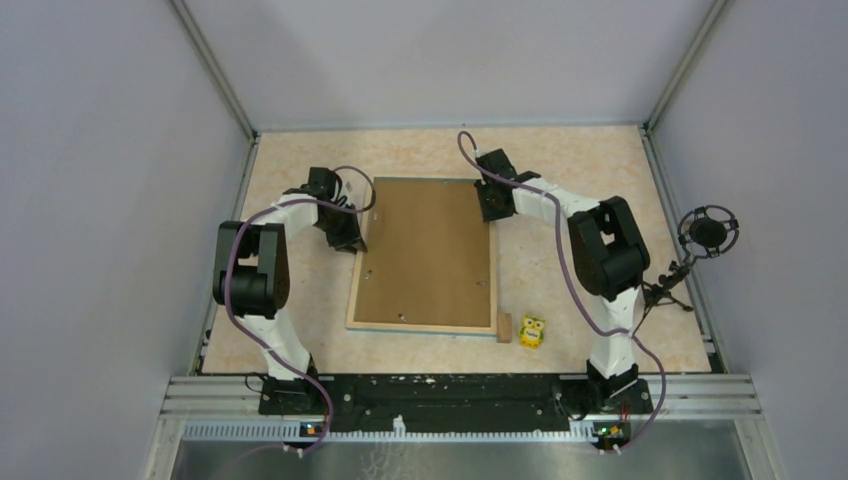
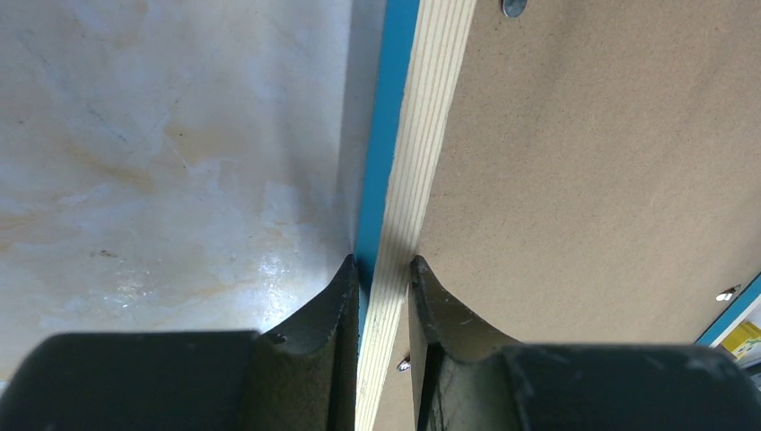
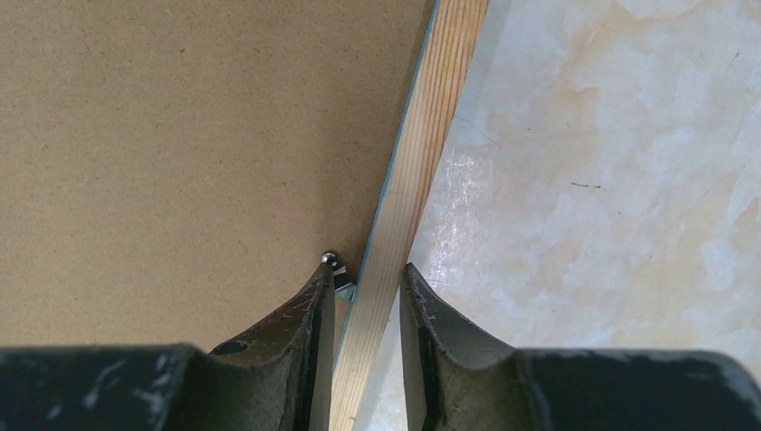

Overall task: Put the photo into the frame
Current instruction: Install the photo frame at the center of the board.

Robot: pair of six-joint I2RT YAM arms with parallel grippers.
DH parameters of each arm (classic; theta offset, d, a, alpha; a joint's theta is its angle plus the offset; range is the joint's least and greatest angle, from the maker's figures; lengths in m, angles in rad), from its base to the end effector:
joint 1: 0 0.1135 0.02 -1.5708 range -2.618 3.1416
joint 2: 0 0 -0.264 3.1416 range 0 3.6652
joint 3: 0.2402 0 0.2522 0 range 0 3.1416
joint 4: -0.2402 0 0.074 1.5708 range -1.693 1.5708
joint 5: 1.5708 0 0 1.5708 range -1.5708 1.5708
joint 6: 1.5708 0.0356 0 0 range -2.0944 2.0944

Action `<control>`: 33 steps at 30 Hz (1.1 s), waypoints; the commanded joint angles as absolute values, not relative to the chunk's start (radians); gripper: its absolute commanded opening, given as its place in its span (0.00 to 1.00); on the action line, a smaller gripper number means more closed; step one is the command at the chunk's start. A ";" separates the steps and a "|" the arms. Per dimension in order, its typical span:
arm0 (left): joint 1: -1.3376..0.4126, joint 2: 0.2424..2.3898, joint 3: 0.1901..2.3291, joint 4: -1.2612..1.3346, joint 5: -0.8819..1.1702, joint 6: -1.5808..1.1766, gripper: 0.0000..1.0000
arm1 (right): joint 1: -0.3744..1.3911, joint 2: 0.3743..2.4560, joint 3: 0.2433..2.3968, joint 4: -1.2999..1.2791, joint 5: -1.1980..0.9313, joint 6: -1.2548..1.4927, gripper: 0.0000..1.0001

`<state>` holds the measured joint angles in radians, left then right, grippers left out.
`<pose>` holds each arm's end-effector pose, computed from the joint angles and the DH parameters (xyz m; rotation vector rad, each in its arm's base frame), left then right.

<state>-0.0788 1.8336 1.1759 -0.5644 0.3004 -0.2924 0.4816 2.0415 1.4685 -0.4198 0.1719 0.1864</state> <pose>0.3541 -0.0385 0.1647 -0.2251 2.8031 -0.5095 0.3907 0.1973 0.1750 -0.3093 2.5230 0.0408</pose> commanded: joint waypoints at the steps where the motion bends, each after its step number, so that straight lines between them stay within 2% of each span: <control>1: -0.068 1.848 1.168 -0.548 0.310 -0.319 0.18 | 0.480 2.121 1.461 -0.466 0.141 0.156 0.00; 4: -0.065 1.848 1.170 -0.547 0.310 -0.321 0.18 | 0.478 2.118 1.477 -0.524 0.150 0.172 0.23; 7: -0.062 1.850 1.169 -0.545 0.314 -0.322 0.17 | 0.472 2.095 1.463 -0.531 0.123 0.184 0.34; 12: -0.058 1.851 1.170 -0.545 0.315 -0.322 0.17 | 0.428 2.053 1.445 -0.511 0.013 0.216 0.38; 18: -0.058 1.851 1.168 -0.546 0.316 -0.322 0.16 | 0.412 2.085 1.480 -0.536 0.004 0.202 0.40; 22: -0.058 1.851 1.168 -0.544 0.316 -0.322 0.16 | 0.412 2.072 1.463 -0.525 -0.041 0.193 0.50; 26: -0.058 1.851 1.169 -0.544 0.320 -0.322 0.16 | 0.412 2.069 1.454 -0.526 -0.016 0.188 0.49; 33: -0.059 1.849 1.166 -0.543 0.324 -0.322 0.16 | 0.413 2.110 1.485 -0.521 -0.003 0.185 0.33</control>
